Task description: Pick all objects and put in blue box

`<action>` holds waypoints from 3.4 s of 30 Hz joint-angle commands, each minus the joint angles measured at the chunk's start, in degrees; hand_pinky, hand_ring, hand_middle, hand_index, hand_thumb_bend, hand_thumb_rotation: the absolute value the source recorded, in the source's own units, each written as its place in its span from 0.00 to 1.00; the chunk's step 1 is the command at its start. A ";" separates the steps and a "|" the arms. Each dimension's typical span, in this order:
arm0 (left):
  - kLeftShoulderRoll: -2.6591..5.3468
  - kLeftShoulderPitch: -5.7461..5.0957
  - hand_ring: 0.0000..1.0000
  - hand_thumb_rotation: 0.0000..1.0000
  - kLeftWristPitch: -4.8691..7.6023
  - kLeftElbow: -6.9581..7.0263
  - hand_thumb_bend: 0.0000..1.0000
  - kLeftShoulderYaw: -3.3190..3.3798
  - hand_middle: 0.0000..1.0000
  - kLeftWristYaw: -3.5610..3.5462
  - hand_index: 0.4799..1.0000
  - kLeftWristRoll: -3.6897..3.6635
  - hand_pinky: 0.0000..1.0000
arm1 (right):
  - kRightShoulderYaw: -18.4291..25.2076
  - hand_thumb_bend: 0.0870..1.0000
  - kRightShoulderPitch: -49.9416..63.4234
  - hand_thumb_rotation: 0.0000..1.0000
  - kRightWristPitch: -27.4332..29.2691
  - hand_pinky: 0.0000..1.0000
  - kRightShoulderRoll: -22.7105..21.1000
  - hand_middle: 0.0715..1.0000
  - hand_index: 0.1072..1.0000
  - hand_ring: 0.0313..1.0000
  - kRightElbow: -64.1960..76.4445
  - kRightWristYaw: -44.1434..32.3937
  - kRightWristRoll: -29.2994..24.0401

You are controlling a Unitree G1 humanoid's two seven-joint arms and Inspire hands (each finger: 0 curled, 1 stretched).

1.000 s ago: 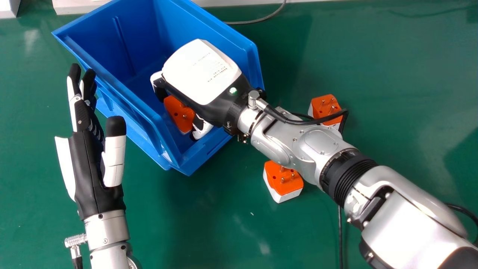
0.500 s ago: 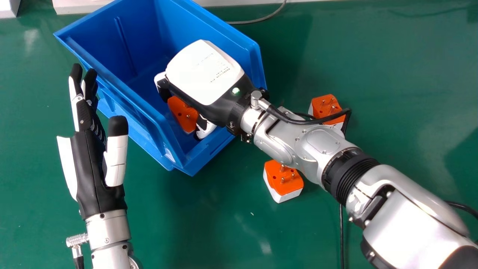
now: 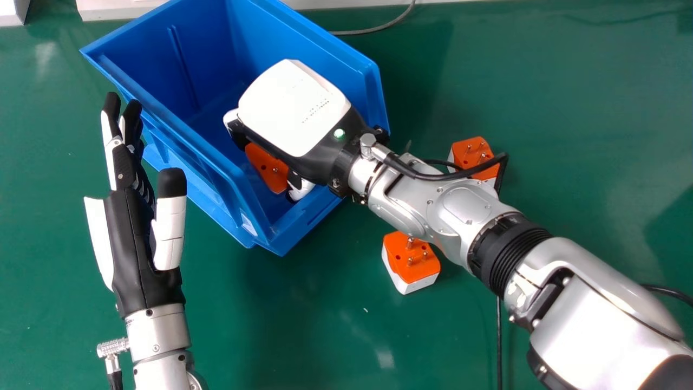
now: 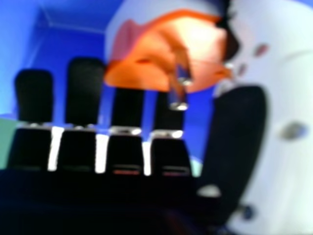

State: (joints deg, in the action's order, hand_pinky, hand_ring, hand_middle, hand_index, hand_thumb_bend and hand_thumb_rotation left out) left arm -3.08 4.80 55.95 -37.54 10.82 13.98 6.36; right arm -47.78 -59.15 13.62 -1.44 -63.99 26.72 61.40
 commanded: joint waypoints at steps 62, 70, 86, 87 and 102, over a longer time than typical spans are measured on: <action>-0.34 -2.17 0.96 0.94 0.34 1.62 0.99 -0.78 0.95 -3.80 0.94 -3.07 1.00 | 26.57 0.95 47.55 0.20 -27.17 0.88 -7.32 0.94 0.89 0.93 88.52 -25.02 -6.96; -0.22 -1.51 0.96 0.94 0.68 0.36 0.98 -0.44 0.95 -3.23 0.94 -2.33 1.00 | 29.39 0.90 54.11 0.25 -36.89 0.82 -4.82 0.91 0.88 0.88 94.42 -30.31 0.96; -0.36 -1.59 0.96 0.95 0.81 0.61 0.97 -0.58 0.94 -3.02 0.93 -1.56 0.99 | 32.65 0.86 52.14 0.22 -43.97 0.81 -3.38 0.91 0.88 0.89 94.87 -39.81 7.08; -0.32 -1.52 0.96 0.95 0.80 0.57 0.97 -0.58 0.94 -2.93 0.93 -1.48 0.99 | 32.64 0.86 51.53 0.22 -44.65 0.80 -3.41 0.91 0.88 0.89 94.09 -40.72 8.11; -0.28 -1.24 0.95 0.96 0.04 1.46 0.98 -0.68 0.94 -2.16 0.92 -1.11 0.98 | 33.17 0.91 41.06 0.23 -50.16 0.81 -4.49 0.91 0.85 0.89 75.19 -46.46 9.23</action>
State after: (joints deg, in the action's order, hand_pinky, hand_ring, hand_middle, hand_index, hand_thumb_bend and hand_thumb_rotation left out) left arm -3.29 3.00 55.54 -37.28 10.40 11.64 4.58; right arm -15.27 -15.88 -36.17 -5.18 11.80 -19.73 71.22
